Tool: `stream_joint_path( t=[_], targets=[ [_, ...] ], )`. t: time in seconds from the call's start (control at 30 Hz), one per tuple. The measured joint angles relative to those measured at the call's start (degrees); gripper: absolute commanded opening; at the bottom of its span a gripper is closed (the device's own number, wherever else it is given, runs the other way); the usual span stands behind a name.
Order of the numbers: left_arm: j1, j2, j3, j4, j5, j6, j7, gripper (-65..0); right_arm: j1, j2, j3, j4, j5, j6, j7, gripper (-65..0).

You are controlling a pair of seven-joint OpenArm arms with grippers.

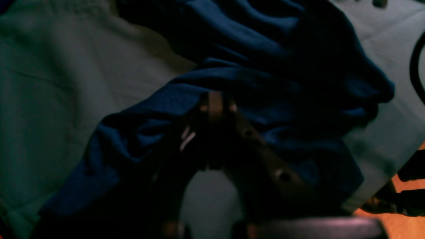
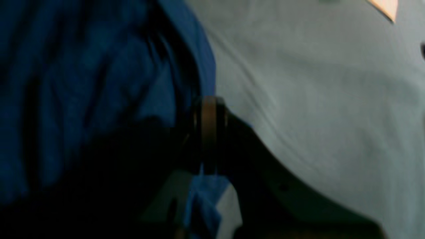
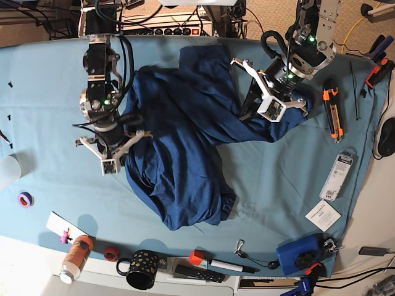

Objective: Layout the t-shirt on the table in an organized manner, then fold the t-shirt properly
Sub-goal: 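Grasp the shirt fabric with the right gripper and drag it outward, then release the shirt with the right gripper and lift it away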

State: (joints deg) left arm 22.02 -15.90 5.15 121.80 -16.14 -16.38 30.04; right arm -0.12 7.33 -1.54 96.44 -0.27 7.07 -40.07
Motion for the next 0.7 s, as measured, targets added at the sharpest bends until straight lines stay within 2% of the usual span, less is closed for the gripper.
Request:
stream_joint_path(
  t=[0.07, 0.17, 0.23, 0.53, 0.7],
  targets=[
    [-0.02, 0.00, 0.00, 0.00, 0.00, 0.00, 0.00, -65.0, -0.07, -1.31, 0.02, -0.02, 1.79, 0.24, -0.07, -65.0],
    [0.00, 0.00, 0.00, 0.00, 0.00, 0.00, 0.00, -65.0, -0.15, -3.78, 0.02, -0.02, 2.51, 3.56, -0.15, -65.0],
    [0.00, 0.00, 0.00, 0.00, 0.00, 0.00, 0.00, -65.0, -0.15, -5.42, -0.04, -0.02, 2.78, 4.20, -0.15, -65.0],
    [-0.02, -0.02, 0.00, 0.00, 0.00, 0.00, 0.00, -65.0, -0.02, -5.44, 0.04, -5.88, 2.29, 3.91, 0.42, -65.0],
    [-0.02, 0.00, 0.00, 0.00, 0.00, 0.00, 0.00, -65.0, 0.31, -5.42, 0.02, -9.20, 0.02, 4.07, 3.30, -65.0]
  ],
)
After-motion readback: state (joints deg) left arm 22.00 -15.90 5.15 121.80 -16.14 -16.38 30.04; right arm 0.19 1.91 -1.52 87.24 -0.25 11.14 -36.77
